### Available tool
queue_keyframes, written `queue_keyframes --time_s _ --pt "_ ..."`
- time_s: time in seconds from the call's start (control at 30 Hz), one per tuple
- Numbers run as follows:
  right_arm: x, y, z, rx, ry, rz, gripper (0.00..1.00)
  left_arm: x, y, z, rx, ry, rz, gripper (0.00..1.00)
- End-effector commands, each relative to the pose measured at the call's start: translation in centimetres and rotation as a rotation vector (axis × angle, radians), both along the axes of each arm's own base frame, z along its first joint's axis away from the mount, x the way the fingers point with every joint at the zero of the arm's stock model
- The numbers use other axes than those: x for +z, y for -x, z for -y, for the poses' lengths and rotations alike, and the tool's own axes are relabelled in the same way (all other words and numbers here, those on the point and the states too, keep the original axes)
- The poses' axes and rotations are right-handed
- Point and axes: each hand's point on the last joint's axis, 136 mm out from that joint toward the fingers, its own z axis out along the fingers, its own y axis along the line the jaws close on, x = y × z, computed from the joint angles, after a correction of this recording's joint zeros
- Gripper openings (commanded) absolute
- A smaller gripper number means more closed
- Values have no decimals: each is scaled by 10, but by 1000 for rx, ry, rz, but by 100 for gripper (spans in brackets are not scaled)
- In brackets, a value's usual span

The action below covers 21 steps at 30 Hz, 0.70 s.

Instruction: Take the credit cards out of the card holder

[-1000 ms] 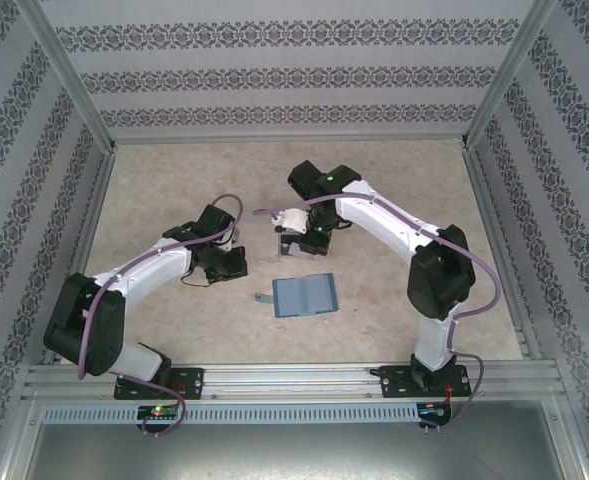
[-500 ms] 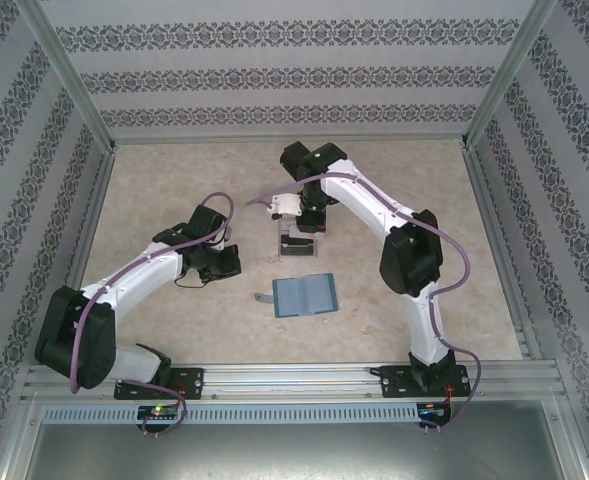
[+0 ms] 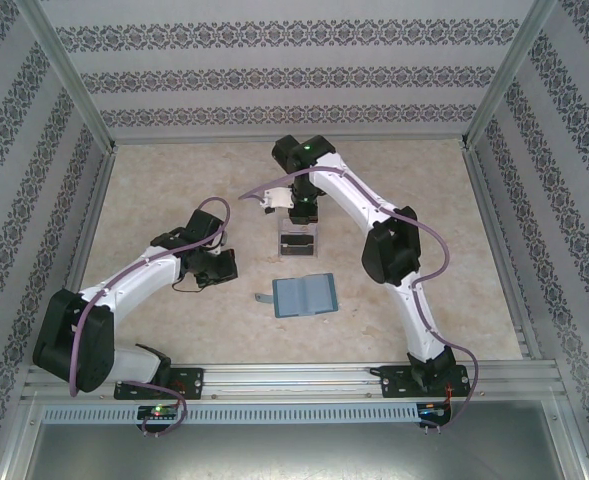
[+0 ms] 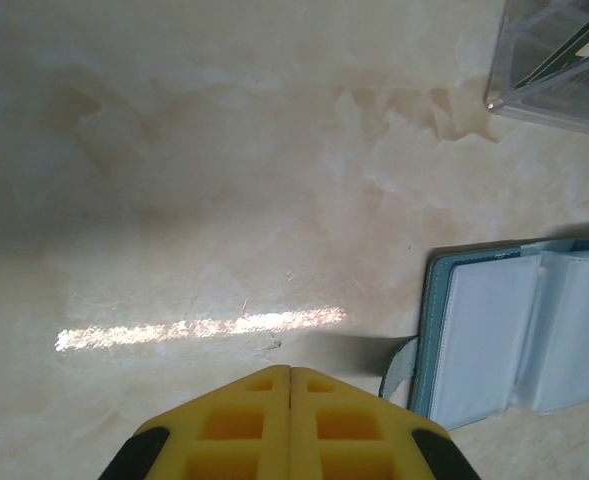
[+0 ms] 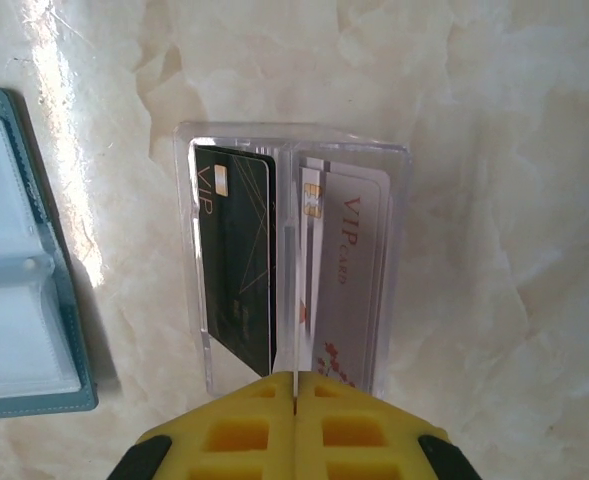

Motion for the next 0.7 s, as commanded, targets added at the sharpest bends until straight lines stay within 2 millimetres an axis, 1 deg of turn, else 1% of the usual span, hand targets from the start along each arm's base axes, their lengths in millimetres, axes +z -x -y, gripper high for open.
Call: queue_keyframes --time_s 0.0,0.1,0.27,0.33,0.53,0.67 --pt "-7 -1 5 22 27 -27 0 2 -1 -6 30 -1 1 0" --pt "-11 -3 3 27 26 -35 0 1 -2 -7 32 -1 -2 0" --pt "-15 0 1 33 23 -58 0 0 -4 -6 33 1 -7 1" --pt "-8 -1 1 36 20 -50 0 1 -5 -6 34 1 -6 1" --pt "22 -4 0 52 -6 18 0 1 -8 -3 29 7 -11 1" --pt "32 -6 3 55 -7 47 0 1 -8 -2 26 12 -12 1"
